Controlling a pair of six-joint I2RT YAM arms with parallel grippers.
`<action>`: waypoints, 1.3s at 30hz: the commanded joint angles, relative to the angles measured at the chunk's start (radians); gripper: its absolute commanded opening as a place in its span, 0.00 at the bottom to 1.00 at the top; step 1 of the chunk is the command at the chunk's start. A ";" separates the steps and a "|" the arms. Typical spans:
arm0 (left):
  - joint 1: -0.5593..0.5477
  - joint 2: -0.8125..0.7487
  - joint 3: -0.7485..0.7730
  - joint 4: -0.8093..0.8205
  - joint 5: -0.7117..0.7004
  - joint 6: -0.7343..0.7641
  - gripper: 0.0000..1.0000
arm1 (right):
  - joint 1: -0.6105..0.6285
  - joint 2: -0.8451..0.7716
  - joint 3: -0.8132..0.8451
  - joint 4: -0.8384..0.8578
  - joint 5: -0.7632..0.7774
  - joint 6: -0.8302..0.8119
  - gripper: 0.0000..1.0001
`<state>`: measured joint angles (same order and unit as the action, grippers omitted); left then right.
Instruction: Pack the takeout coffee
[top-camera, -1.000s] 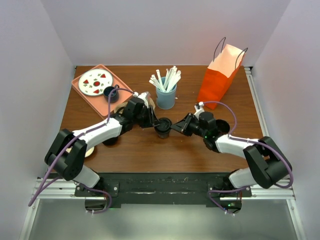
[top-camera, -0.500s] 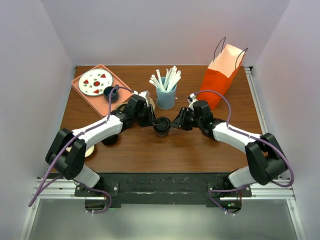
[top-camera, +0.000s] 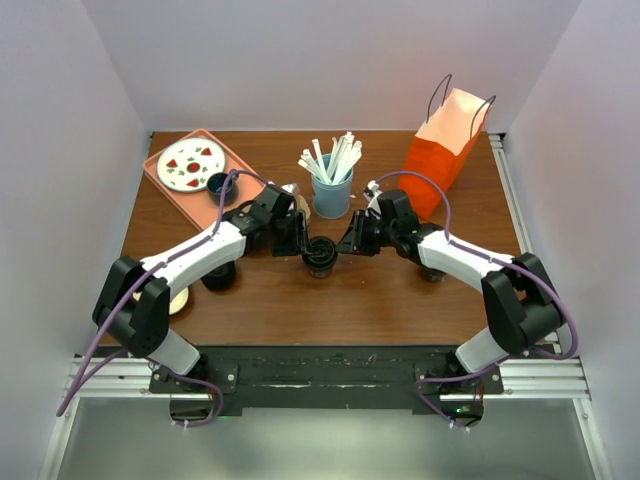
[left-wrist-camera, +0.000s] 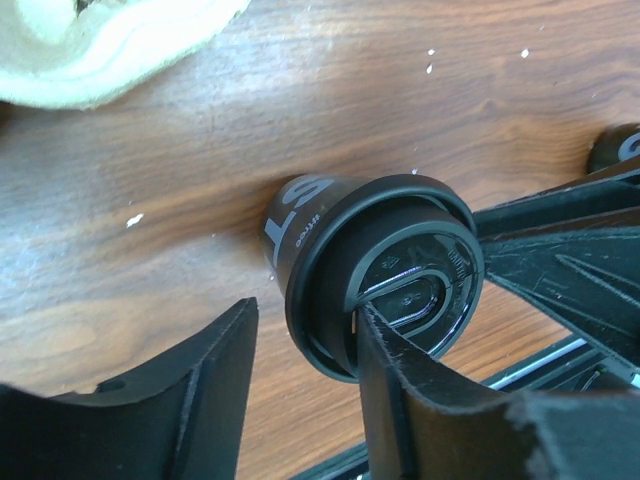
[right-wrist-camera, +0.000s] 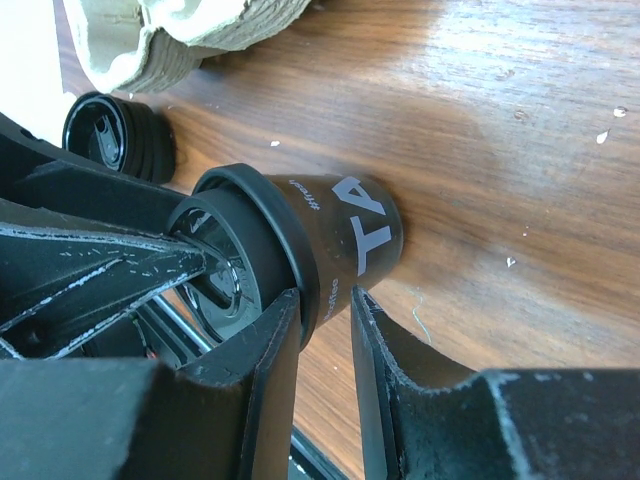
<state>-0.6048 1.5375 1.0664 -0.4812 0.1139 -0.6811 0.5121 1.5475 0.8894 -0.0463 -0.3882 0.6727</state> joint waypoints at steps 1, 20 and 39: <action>-0.041 0.053 -0.002 -0.224 0.067 0.060 0.51 | 0.022 0.036 0.011 -0.092 -0.001 -0.044 0.31; -0.018 0.018 0.098 -0.208 0.107 0.066 0.65 | 0.023 0.025 0.025 -0.076 -0.064 -0.024 0.30; 0.007 -0.010 0.058 -0.091 0.204 0.086 0.68 | 0.023 0.025 0.051 -0.078 -0.080 -0.012 0.30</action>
<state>-0.6029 1.5459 1.1366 -0.6086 0.2779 -0.6243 0.5316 1.5837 0.8997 -0.1177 -0.4629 0.6609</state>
